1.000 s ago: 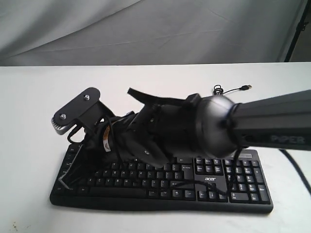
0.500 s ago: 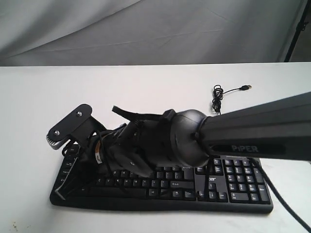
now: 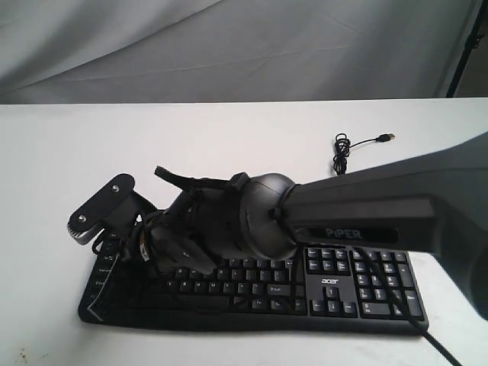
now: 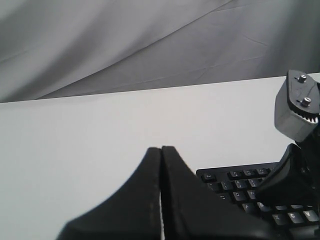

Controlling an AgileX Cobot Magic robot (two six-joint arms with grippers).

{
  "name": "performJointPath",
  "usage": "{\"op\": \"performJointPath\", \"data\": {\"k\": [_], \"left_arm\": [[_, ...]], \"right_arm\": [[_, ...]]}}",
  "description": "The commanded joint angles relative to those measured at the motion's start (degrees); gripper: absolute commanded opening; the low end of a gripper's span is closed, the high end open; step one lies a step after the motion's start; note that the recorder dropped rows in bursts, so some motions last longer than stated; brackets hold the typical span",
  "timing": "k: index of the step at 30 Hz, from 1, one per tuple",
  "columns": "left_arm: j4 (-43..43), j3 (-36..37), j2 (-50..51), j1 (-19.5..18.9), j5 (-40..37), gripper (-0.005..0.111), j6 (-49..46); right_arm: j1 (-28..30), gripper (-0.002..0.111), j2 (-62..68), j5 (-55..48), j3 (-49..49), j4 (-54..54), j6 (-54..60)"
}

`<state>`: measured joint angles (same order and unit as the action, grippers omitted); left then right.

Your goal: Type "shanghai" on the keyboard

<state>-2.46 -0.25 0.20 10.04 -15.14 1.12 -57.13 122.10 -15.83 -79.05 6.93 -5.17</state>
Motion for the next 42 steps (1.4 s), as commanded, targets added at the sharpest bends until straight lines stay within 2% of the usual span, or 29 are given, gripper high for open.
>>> {"op": "performJointPath", "data": {"k": [1, 30, 35, 42], "left_arm": [[-0.01, 0.25, -0.20, 0.20, 0.16, 0.000, 0.16], [-0.01, 0.25, -0.20, 0.20, 0.16, 0.000, 0.16], [-0.01, 0.25, -0.20, 0.20, 0.16, 0.000, 0.16], [-0.01, 0.25, -0.20, 0.20, 0.16, 0.000, 0.16]], "right_arm": [[0.00, 0.000, 1.12, 1.14, -0.04, 0.95, 0.39], [0.00, 0.000, 0.22, -0.40, 0.08, 3.58, 0.39], [0.55, 0.000, -4.67, 0.87, 4.97, 5.15, -2.40], [4.71, 0.000, -10.89, 6.59, 15.75, 3.77, -4.48]]}}
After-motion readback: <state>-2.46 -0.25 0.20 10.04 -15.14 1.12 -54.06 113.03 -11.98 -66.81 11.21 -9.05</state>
